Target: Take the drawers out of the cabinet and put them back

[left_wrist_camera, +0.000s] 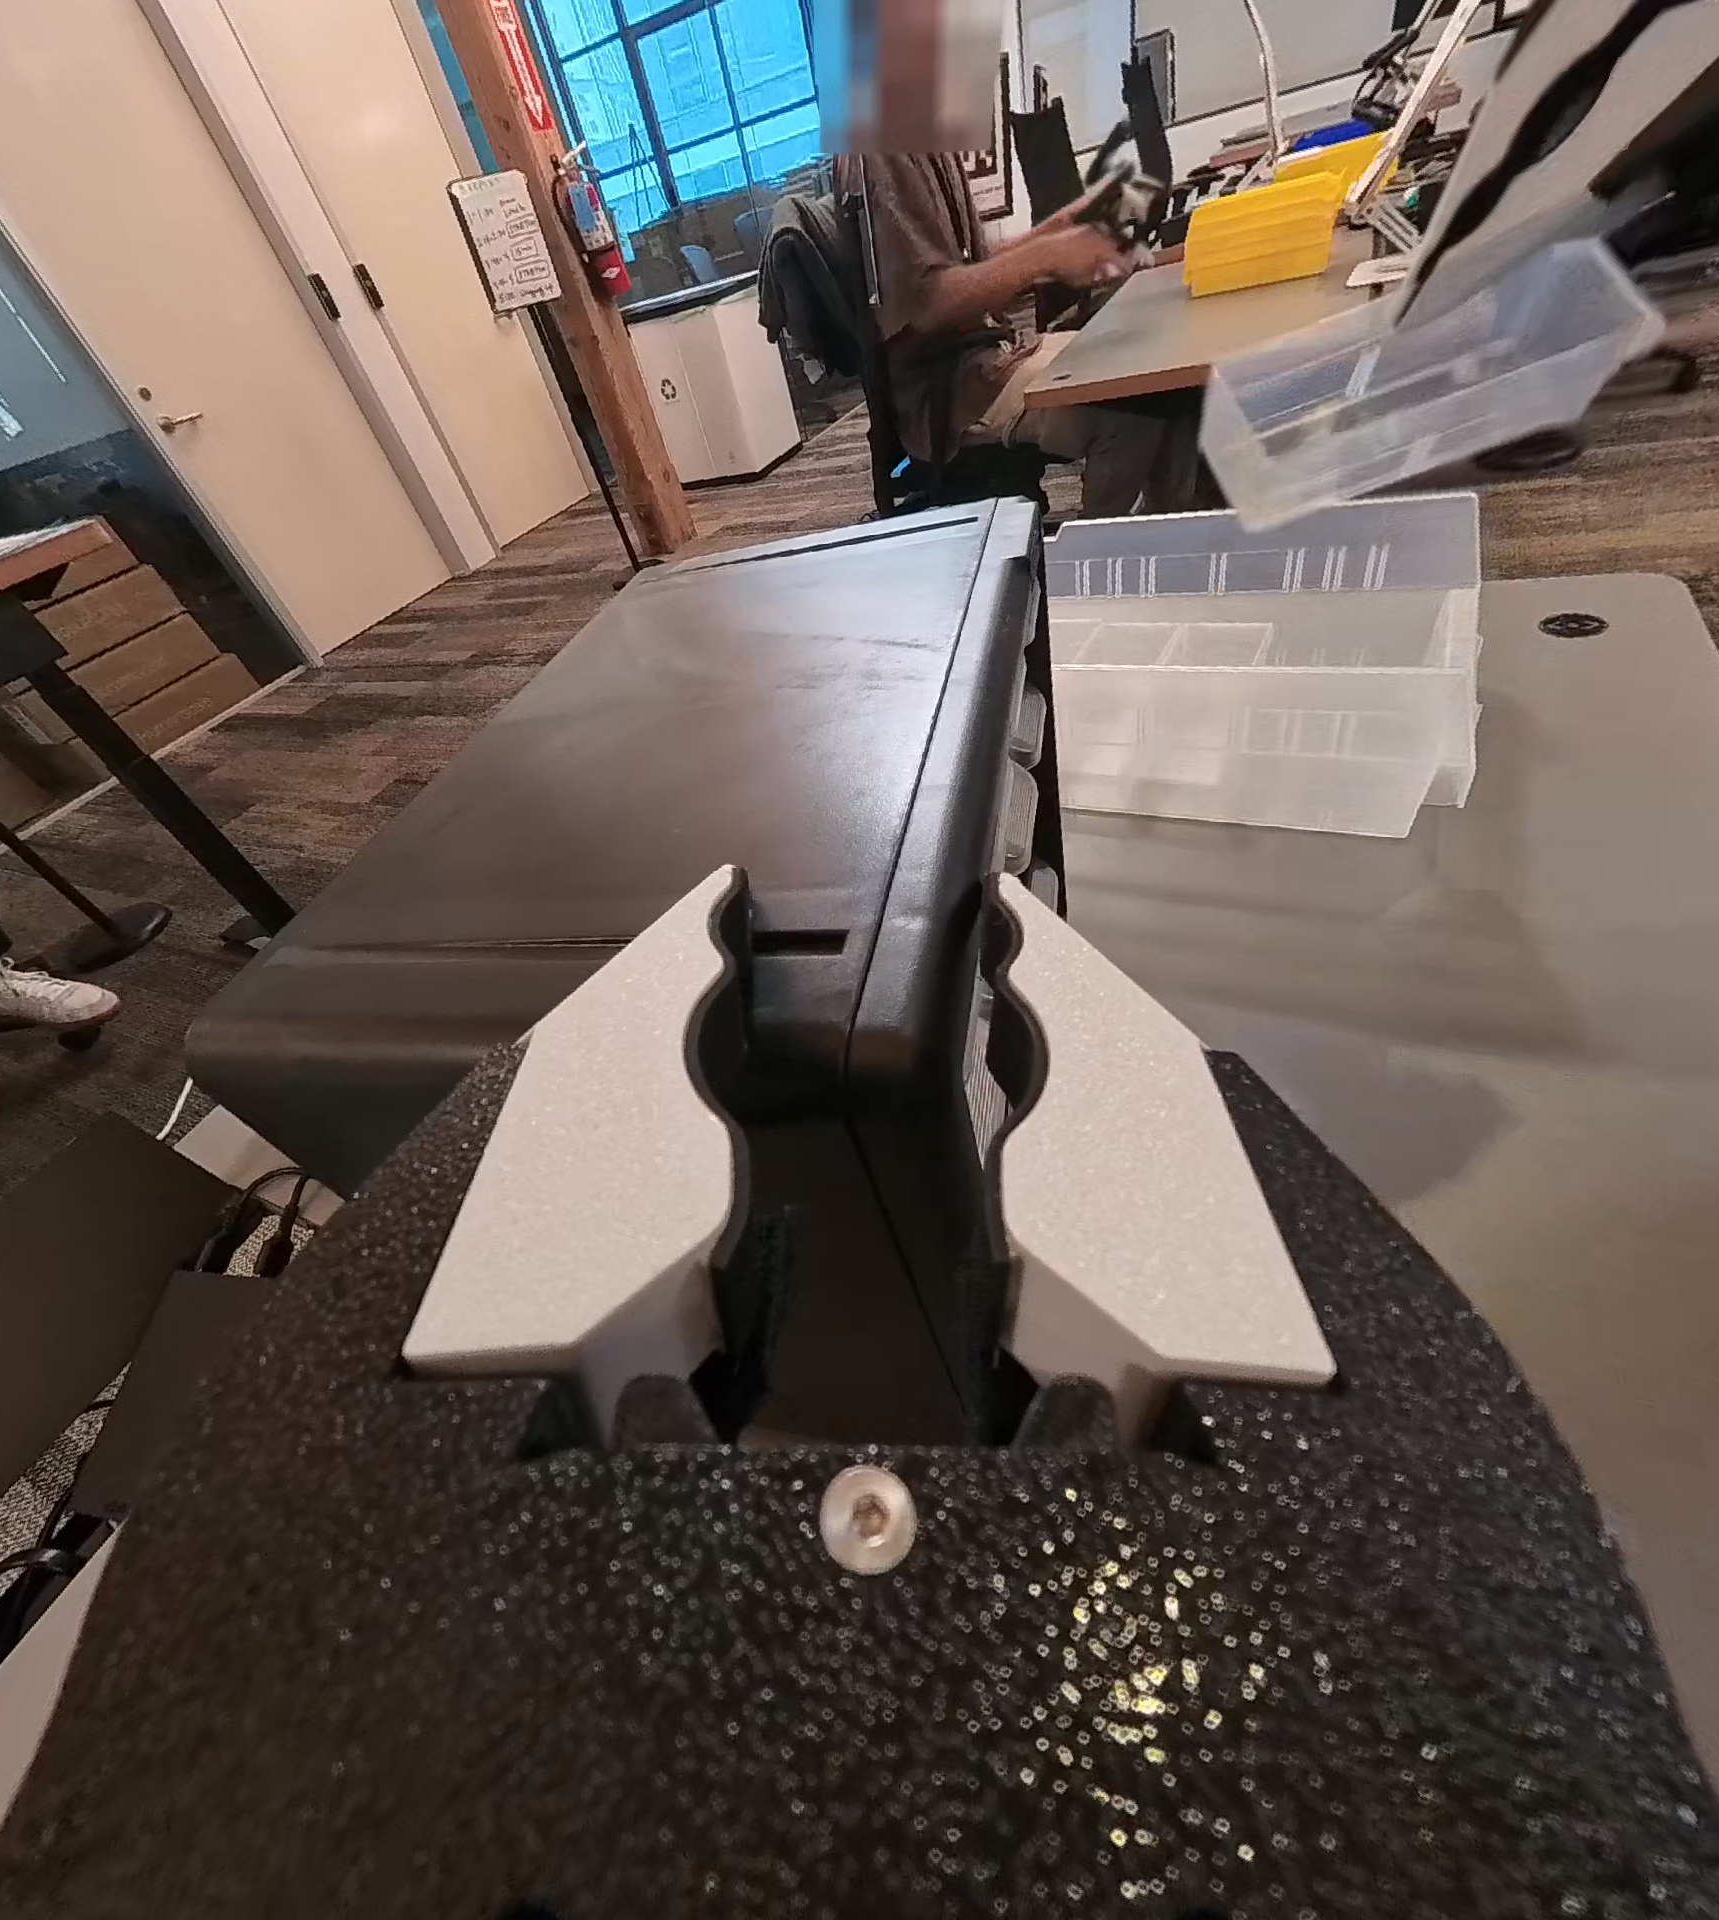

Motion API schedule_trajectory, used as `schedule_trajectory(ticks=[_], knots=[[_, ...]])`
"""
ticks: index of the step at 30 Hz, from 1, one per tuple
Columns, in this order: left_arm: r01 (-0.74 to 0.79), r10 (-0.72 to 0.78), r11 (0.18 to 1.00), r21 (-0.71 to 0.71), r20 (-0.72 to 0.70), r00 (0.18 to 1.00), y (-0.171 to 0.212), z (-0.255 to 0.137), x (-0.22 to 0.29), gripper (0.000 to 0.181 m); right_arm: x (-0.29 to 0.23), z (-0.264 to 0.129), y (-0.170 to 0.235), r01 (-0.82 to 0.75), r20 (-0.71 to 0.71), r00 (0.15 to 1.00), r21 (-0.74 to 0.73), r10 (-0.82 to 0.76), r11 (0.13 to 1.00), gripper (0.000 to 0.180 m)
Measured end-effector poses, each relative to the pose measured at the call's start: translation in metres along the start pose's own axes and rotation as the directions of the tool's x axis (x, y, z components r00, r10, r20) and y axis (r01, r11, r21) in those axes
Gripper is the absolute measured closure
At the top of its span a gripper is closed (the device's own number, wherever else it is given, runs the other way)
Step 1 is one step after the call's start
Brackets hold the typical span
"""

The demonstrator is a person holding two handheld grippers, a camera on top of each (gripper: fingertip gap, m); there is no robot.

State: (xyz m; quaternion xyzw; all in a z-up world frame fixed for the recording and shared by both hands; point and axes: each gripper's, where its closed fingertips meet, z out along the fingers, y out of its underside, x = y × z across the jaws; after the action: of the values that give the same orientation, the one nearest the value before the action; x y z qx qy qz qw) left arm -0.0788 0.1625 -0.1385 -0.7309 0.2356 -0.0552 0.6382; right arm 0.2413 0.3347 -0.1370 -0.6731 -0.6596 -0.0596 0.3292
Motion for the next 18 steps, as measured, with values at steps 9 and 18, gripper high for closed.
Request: schedule_trajectory(ticks=[9,18], knots=[[0.003,-0.003,1.000,-0.004,0.002,1.000,0.000,0.000,0.000,0.139,-0.032,0.083,0.063,0.443,0.405,0.829,-0.054,-0.386,0.895,0.180],[0.000,0.000,1.000,-0.012,0.005,1.000,0.000,0.001,0.000,0.139,-0.059,0.141,0.085,0.542,0.539,0.724,-0.059,-0.430,0.838,0.179]])
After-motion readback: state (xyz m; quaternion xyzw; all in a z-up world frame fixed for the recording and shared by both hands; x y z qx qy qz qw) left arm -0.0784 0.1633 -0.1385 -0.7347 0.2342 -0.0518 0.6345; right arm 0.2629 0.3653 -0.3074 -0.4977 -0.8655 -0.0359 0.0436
